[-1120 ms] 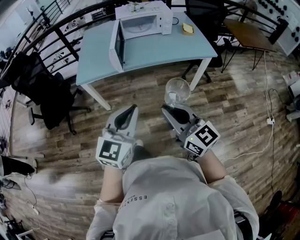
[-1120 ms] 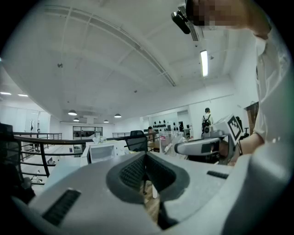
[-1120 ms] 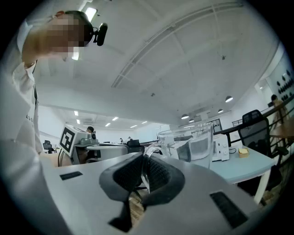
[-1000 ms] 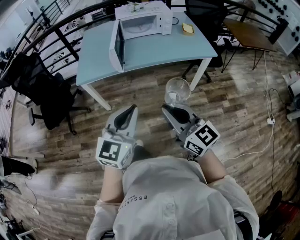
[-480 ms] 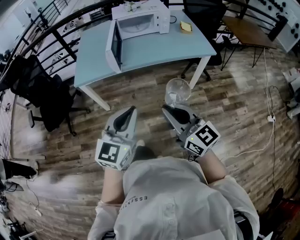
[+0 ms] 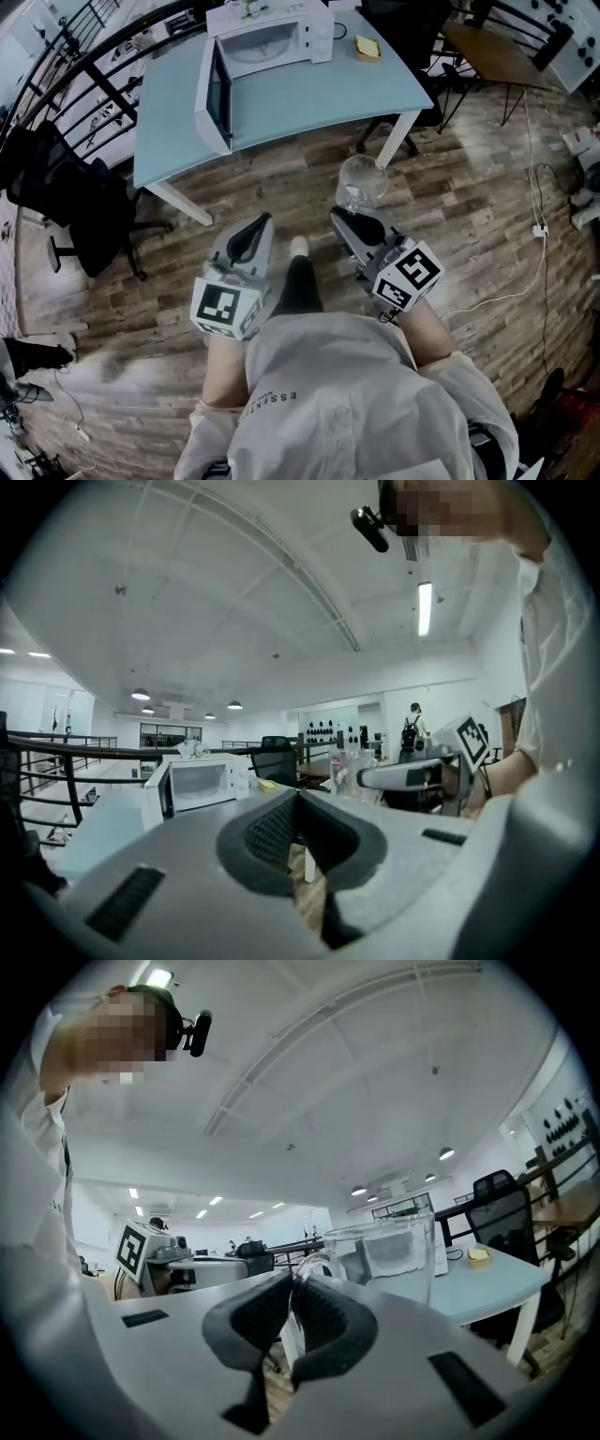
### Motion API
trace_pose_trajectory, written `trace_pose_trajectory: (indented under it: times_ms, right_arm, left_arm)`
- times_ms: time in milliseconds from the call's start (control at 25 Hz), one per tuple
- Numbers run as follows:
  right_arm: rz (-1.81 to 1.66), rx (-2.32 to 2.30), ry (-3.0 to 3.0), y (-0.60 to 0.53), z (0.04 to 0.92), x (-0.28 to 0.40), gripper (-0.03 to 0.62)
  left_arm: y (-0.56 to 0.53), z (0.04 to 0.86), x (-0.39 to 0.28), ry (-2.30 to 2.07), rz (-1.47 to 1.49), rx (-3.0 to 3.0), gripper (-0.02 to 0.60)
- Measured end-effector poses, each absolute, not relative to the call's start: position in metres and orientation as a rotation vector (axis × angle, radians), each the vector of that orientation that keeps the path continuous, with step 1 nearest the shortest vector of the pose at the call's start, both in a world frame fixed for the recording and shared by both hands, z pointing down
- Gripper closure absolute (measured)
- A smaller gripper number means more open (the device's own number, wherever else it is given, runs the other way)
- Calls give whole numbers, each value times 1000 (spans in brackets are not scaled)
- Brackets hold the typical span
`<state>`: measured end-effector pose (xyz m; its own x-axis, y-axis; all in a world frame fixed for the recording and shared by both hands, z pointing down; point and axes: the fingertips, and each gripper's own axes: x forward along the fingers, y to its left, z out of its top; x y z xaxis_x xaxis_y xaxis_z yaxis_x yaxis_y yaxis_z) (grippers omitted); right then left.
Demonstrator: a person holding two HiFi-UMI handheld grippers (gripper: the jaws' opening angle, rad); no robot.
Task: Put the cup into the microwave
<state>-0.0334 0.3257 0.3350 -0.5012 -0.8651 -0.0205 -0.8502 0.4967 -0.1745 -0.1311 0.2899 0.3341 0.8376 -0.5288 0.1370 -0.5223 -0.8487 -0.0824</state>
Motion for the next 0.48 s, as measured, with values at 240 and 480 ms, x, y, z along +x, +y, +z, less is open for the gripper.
trace_pose_trajectory:
  times_ms: [240,480]
  right_arm:
    - [-216,-1552,2625,246,336,-7,566]
    - [-185,-1567,2639,141,322,29,566]
  left_arm:
    - [202,337,-95,799,-220,-3018,580]
    - [100,323,-54,742,-194,-3025,580]
